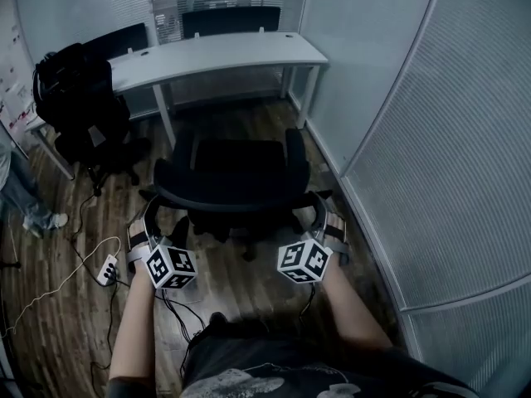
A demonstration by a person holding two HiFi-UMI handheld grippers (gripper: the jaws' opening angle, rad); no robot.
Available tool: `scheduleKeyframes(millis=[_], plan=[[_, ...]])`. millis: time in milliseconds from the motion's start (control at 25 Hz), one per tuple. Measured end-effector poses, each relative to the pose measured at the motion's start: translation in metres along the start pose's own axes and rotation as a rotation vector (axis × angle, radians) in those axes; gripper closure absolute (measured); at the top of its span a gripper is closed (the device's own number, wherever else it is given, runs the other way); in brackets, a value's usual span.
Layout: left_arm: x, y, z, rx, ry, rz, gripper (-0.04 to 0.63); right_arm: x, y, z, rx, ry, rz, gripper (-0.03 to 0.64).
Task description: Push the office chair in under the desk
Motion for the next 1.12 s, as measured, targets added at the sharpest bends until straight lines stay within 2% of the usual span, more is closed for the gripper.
scheduleKeyframes(millis=[160, 360, 440, 520, 720, 960, 1120], plan=[[0.003, -0.016, 0.007, -0.026, -0.081, -0.002, 0.242, -0.004, -0.007, 0.0, 0.022, -0.01, 0.038, 0.308], [0.004, -0.034, 0.012, -0.083, -0.181, -0.028, 0.243, -0.004, -0.016, -0.003, 0.056, 0.039, 0.067, 0.31], [0.005, -0.039, 0.011, -0.068, -0.183, -0.027, 0.245, -0.005, -0.015, -0.004, 0.08, 0.047, 0.074, 0.31], [0.005, -0.043, 0.009, -0.046, -0.176, -0.026, 0.316, -0.003, -0.015, -0.005, 0.083, 0.052, 0.077, 0.31], [0.003, -0.048, 0.007, -0.009, -0.176, -0.067, 0.319, 0.0, -0.02, -0.005, 0.064, 0.067, 0.103, 0.311], [0.005, -0.064, 0.018, 0.035, -0.182, -0.055, 0.32, -0.011, -0.028, -0.002, 0.057, 0.061, 0.155, 0.311], [0.004, -0.08, 0.025, 0.045, -0.191, -0.078, 0.319, -0.018, -0.037, -0.002, 0.069, 0.041, 0.197, 0.311]])
Point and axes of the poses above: the fingertips, and each gripper's own axes: y backward along the fingers, z to its left, x out of its underside, the point moved 5 cm from there along y, backward along the fingers, and after that the axes turned 10 degrees about z, right-handed, at the moved point
